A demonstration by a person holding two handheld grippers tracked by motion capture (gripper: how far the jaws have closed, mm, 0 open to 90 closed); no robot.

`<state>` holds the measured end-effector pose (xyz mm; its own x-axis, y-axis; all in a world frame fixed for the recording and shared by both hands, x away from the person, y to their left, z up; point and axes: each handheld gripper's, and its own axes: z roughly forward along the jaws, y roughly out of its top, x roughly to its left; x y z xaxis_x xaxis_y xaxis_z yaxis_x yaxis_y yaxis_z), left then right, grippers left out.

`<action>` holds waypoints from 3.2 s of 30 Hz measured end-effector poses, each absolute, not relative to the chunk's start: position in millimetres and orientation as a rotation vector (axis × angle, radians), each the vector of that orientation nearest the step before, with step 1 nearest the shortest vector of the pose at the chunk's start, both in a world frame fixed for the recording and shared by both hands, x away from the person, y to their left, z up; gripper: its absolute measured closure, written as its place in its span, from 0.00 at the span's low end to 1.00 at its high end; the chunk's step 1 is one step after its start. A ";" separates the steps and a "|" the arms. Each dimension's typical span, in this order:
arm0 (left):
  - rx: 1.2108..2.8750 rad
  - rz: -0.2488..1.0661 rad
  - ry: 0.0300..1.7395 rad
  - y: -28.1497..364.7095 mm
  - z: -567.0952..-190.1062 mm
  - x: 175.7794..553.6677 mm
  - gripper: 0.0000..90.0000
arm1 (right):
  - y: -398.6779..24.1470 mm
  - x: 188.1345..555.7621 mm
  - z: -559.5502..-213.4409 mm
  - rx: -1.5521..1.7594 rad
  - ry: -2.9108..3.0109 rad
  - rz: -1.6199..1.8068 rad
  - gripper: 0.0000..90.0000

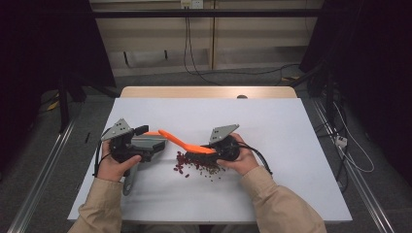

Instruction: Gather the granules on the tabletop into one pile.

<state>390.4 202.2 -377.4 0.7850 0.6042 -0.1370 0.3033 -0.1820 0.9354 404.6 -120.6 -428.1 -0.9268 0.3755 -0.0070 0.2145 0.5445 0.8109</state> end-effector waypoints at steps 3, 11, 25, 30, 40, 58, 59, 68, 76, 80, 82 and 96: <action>1.786 0.309 0.704 201.4 -378.4 390.6 0.06 | -123.8 406.5 -426.5 0.527 2.573 1.338 0.79; 1.797 0.302 0.700 198.2 -380.7 391.2 0.06 | -141.5 409.7 -414.3 0.677 2.450 1.400 0.79; 1.813 0.292 0.685 194.0 -383.0 390.5 0.06 | -187.9 374.8 -409.4 1.128 2.113 1.315 0.79; 1.811 0.293 0.674 191.4 -382.6 389.5 0.06 | -197.7 356.5 -413.1 1.193 2.026 1.226 0.79; 1.816 0.297 0.671 190.7 -381.9 387.1 0.07 | -188.9 338.6 -428.1 1.209 1.964 1.074 0.79; 1.812 0.303 0.670 193.0 -381.1 387.0 0.07 | -159.7 335.5 -438.2 1.191 2.013 1.108 0.78; 1.813 0.304 0.668 193.1 -380.9 386.9 0.07 | -158.6 335.3 -438.0 1.191 2.012 1.104 0.78; 1.800 0.311 0.661 194.2 -378.5 386.1 0.07 | -142.7 335.9 -438.5 1.159 2.035 1.122 0.78; 1.798 0.313 0.663 195.3 -377.7 385.9 0.07 | -131.4 336.0 -439.6 1.144 2.039 1.160 0.78; 1.800 0.313 0.664 195.2 -377.9 385.9 0.07 | -126.3 335.4 -439.9 1.130 2.045 1.164 0.78; 1.803 0.311 0.662 195.0 -378.0 385.7 0.07 | -123.9 335.8 -440.1 1.130 2.045 1.173 0.78; 1.809 0.315 0.666 195.9 -378.6 386.2 0.07 | -104.9 336.9 -441.9 1.045 2.055 1.211 0.79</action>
<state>386.2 195.9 -378.6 0.8046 0.5833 -0.1117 0.2842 -0.2131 0.9348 336.9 -104.9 -441.9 -0.5600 0.8265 -0.0571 0.3503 0.2987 0.8877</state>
